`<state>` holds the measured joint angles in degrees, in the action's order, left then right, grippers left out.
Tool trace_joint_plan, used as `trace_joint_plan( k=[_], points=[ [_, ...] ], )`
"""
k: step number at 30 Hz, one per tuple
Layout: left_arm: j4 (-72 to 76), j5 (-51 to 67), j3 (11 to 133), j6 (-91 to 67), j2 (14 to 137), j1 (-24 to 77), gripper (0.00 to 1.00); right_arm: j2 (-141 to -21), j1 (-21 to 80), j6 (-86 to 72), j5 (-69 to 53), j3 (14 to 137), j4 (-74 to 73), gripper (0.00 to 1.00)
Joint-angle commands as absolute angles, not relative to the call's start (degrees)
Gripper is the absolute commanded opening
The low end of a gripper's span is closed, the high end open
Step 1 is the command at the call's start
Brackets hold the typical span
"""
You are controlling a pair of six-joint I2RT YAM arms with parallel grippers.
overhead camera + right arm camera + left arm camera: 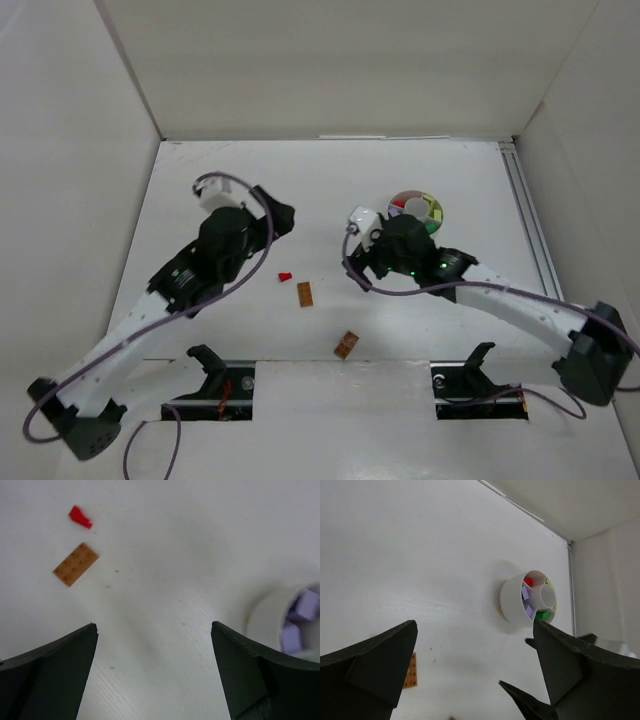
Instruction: Sort the legos into containers by color
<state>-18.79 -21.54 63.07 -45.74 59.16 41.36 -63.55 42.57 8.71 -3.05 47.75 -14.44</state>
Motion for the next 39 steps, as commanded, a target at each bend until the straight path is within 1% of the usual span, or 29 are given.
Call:
trace_joint_plan(
  k=[1, 2, 3, 6, 9, 12, 13, 15, 18, 19, 22, 25, 27, 29, 30, 31, 35, 36, 38, 39],
  points=[
    [-29.15, -27.86, 53.37, -57.09, 46.7, 41.4, 1.0, -72.92, 49.73, 15.72, -2.39, 53.34, -7.92, 1.0],
    [-33.88, -27.86, 50.22, -59.04, 43.62, 41.4, 1.0, -75.91, 51.83, 17.04, -2.37, 56.05, -7.3, 1.0],
    [-36.01, -27.86, 49.05, -60.8, 37.76, 41.4, 1.0, -81.59, 52.55, 19.57, -2.98, 57.55, -6.6, 1.0],
    [-40.51, -24.71, 45.36, -64.25, 28.96, 41.4, 1.0, -90.92, 54.22, 23.97, -2.99, 62.66, -5.11, 1.0],
    [-44.2, -24.17, 44.21, -66.87, 25.32, 41.4, 1.0, -95.87, 55.28, 26.36, -4.48, 66.78, -5.1, 0.98],
    [-49.02, -26.01, 45.96, -67.5, 23.99, 41.4, 1.0, -101.24, 55.81, 27.6, -5.98, 69.25, -3.34, 0.97],
    [-50.35, -26.71, 46.58, -68.2, 23.99, 41.4, 1.0, -103.69, 56.33, 28.12, -5.98, 71.08, -3.34, 0.94],
    [-52.81, -28.12, 47.89, -68.91, 23.99, 41.4, 1.0, -105.64, 56.34, 28.12, -7.2, 72.33, -2.29, 0.94],
    [-52.82, -28.65, 48.69, -68.91, 23.99, 41.4, 1.0, -108.8, 58.0, 28.83, -8.09, 74.44, -1.76, 0.93],
    [-52.82, -28.65, 48.69, -68.91, 23.99, 41.4, 1.0, -109.68, 58.01, 29.44, -8.09, 75.66, -1.76, 0.91],
    [-53.35, -28.65, 48.69, -68.91, 23.99, 41.4, 1.0, -112.67, 58.54, 29.44, -8.09, 76.98, -1.76, 0.89],
    [-53.35, -28.65, 48.69, -68.91, 23.99, 41.4, 1.0, -115.04, 58.54, 28.92, -8.09, 78.22, -1.76, 0.84],
    [-53.35, -29.18, 48.69, -68.91, 23.47, 41.4, 1.0, -115.92, 58.54, 28.92, -6.95, 78.83, -1.76, 0.78],
    [-53.35, -29.18, 48.69, -68.91, 23.47, 41.4, 1.0, -116.72, 58.54, 28.3, -5.89, 79.36, -1.76, 0.78],
    [-53.35, -29.18, 48.69, -68.91, 23.47, 41.4, 1.0, -117.59, 58.54, 28.3, -5.02, 79.97, -1.76, 0.77],
    [-53.35, -29.18, 48.69, -68.91, 23.47, 41.4, 1.0, -118.47, 58.54, 27.78, -5.01, 79.98, -1.76, 0.75],
    [-53.35, -29.18, 48.69, -68.91, 23.47, 41.4, 1.0, -119.18, 58.54, 27.25, -5.01, 81.12, -1.76, 0.6],
    [-53.35, -29.18, 48.69, -68.91, 23.47, 41.4, 1.0, -119.18, 58.54, 27.25, -5.01, 81.12, -1.76, 0.51],
    [-53.88, -29.18, 48.69, -68.91, 23.47, 41.4, 1.0, -119.18, 58.54, 27.25, -5.53, 81.12, -1.24, 0.43],
    [-53.88, -29.7, 48.69, -69.43, 23.47, 41.4, 1.0, -118.4, 58.54, 27.25, -5.54, 81.12, -1.23, 0.35]
  ],
)
